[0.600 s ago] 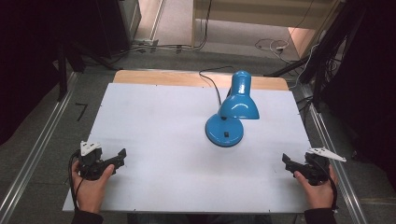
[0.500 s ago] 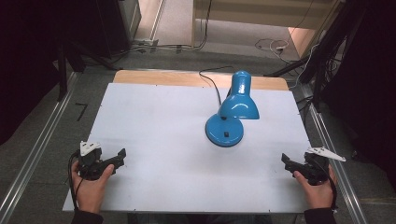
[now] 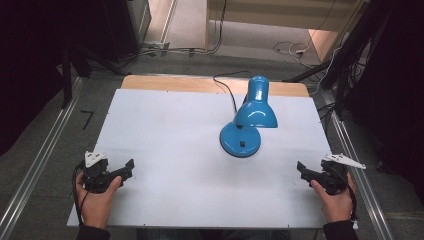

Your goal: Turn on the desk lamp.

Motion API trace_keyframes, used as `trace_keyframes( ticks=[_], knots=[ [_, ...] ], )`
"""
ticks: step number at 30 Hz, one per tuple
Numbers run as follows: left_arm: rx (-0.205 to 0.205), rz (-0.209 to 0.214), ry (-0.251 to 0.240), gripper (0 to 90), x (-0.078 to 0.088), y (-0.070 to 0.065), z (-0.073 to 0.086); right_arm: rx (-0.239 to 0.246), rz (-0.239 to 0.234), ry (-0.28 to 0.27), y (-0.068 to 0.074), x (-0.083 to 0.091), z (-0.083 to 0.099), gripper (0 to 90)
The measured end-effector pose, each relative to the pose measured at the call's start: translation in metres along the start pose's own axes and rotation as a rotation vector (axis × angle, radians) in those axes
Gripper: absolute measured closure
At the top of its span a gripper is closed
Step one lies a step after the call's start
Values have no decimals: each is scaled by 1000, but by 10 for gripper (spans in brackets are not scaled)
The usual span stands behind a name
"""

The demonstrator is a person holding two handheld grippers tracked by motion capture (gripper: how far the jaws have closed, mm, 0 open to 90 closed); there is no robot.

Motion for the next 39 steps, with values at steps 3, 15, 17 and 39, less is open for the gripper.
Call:
trace_keyframes(
  ticks=[3,15,17,39],
  knots=[
    [-1,0,1,119,0,0,0,3,-4,-4,3,0,-3,78],
    [-1,-4,-1,119,0,0,0,38,-13,-4,16,-4,-8,77],
    [1,-3,-1,119,0,0,0,43,-20,-10,20,-4,-11,77],
    [1,-2,0,119,0,1,0,63,-52,-9,40,-8,-22,77]
  ],
)
Point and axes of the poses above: each handheld gripper's, and its own axes: x roughly backward along the jaws, z roughly out of its underside, y roughly to its left, the point moved 3 cm from there along -x, roughly forward along the jaws, and after that the axes turned 15 degrees about z, right-handed, at the moved point
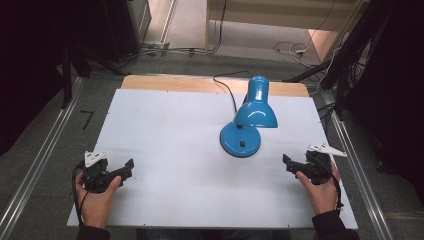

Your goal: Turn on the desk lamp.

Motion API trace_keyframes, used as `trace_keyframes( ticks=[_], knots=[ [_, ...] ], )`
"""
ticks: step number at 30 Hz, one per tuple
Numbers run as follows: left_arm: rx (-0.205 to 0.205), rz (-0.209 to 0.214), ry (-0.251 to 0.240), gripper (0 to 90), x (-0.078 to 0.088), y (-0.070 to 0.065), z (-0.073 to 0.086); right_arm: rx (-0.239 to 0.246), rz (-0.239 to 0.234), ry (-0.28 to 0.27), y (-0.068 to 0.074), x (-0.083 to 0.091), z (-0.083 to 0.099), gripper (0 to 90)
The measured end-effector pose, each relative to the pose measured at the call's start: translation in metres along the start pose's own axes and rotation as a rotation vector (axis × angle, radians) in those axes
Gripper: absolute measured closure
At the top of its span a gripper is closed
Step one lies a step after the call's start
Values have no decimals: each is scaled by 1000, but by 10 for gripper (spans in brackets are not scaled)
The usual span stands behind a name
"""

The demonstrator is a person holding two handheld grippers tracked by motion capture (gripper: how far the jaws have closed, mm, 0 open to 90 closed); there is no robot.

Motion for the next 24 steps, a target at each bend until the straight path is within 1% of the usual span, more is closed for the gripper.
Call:
trace_keyframes(
  ticks=[6,15,24],
  knots=[
    [-2,4,1,119,-1,0,0,5,-10,1,5,-1,-3,79],
    [2,5,2,119,-1,-1,0,32,-36,-9,21,-3,-8,79],
    [8,10,5,119,-2,0,1,42,-49,-10,29,-5,-11,79]
  ],
)
Point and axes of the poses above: each handheld gripper's, and its own axes: x roughly backward along the jaws, z roughly out of its underside, y roughly to its left, the point moved 3 cm from there along -x, roughly forward along the jaws, and after that the axes turned 15 degrees about z, right-handed, at the moved point
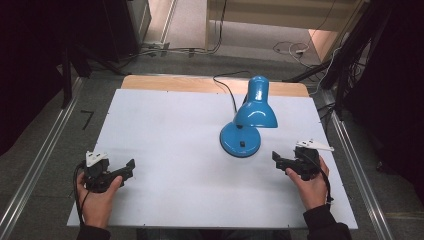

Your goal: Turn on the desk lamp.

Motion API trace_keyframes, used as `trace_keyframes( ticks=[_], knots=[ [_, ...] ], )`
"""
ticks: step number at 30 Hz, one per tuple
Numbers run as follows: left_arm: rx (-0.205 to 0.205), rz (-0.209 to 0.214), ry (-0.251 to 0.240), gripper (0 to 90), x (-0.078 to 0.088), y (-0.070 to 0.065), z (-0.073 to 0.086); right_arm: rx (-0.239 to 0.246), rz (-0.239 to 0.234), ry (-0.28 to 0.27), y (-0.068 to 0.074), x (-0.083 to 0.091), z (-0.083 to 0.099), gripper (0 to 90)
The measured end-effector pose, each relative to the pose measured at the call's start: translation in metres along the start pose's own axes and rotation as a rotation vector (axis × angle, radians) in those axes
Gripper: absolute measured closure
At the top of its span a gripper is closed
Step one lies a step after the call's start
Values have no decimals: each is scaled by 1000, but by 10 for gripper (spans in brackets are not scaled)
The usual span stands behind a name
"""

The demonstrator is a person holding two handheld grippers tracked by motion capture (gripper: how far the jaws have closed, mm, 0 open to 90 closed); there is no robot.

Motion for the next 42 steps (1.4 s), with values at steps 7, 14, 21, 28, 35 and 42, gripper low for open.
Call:
trace_keyframes(
  ticks=[7,14,21,28,35,42],
  knots=[
    [-7,-1,-8,119,1,-1,-1,20,-21,-9,10,0,-2,79],
    [-16,8,-10,119,0,-2,-2,30,-29,-8,17,-1,-4,79],
    [-9,9,-6,119,-1,-1,-2,37,-45,-19,24,1,-7,80],
    [-17,10,-7,119,-1,-4,-2,37,-56,-18,28,-2,-10,80],
    [-11,10,-10,119,0,-3,-2,42,-51,-26,34,-6,-15,116],
    [-13,9,-9,119,0,-3,-2,51,-66,-31,43,-10,-20,116]
  ],
)
Point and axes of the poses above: each handheld gripper's, and its own axes: x roughly backward along the jaws, z roughly out of its underside, y roughly to its left, the point moved 3 cm from there along -x, roughly forward along the jaws, and after that the axes turned 15 degrees about z, right-handed, at the moved point
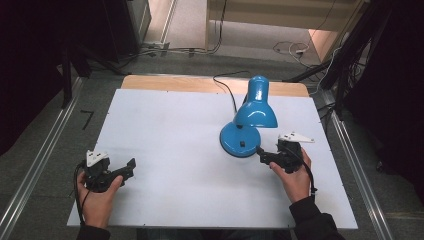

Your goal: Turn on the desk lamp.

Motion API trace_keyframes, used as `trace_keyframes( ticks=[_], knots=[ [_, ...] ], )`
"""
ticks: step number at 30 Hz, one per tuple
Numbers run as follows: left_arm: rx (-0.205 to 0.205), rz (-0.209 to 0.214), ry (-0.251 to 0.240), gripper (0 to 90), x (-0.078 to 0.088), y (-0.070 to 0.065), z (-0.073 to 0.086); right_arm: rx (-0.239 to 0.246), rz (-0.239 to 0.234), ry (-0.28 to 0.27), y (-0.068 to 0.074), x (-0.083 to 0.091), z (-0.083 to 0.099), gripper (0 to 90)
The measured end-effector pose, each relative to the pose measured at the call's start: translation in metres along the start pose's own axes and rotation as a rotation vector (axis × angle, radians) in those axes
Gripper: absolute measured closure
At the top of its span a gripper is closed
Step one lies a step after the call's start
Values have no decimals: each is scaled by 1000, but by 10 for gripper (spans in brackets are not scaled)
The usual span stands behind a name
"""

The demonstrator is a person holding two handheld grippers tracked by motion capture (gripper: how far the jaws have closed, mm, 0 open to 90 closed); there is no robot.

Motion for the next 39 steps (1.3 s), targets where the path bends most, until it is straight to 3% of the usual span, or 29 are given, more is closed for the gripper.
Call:
trace_keyframes(
  ticks=[10,13,19,26,29,30,32,39],
  knots=[
    [2,2,0,119,0,1,0,8,-13,1,10,-6,-5,129],
    [3,2,0,119,0,0,0,16,-18,-4,14,-8,-7,172],
    [2,3,3,119,-1,0,0,19,-28,-27,21,-12,-10,296],
    [1,3,4,119,-1,1,0,7,-38,-17,27,-22,-12,449],
    [-1,2,11,119,-1,1,1,33,-62,-16,35,-26,-13,569],
    [-1,2,12,119,-1,1,1,33,-62,-16,35,-26,-13,569],
    [0,5,8,119,-1,0,0,44,-65,-22,38,-29,-13,695],
    [2,5,9,119,-1,2,0,52,-65,-22,42,-33,-13,866]
  ],
)
Point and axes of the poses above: each handheld gripper's, and its own axes: x roughly backward along the jaws, z roughly out of its underside, y roughly to its left, the point moved 3 cm from there along -x, roughly forward along the jaws, and after that the axes turned 15 degrees about z, right-handed, at the moved point
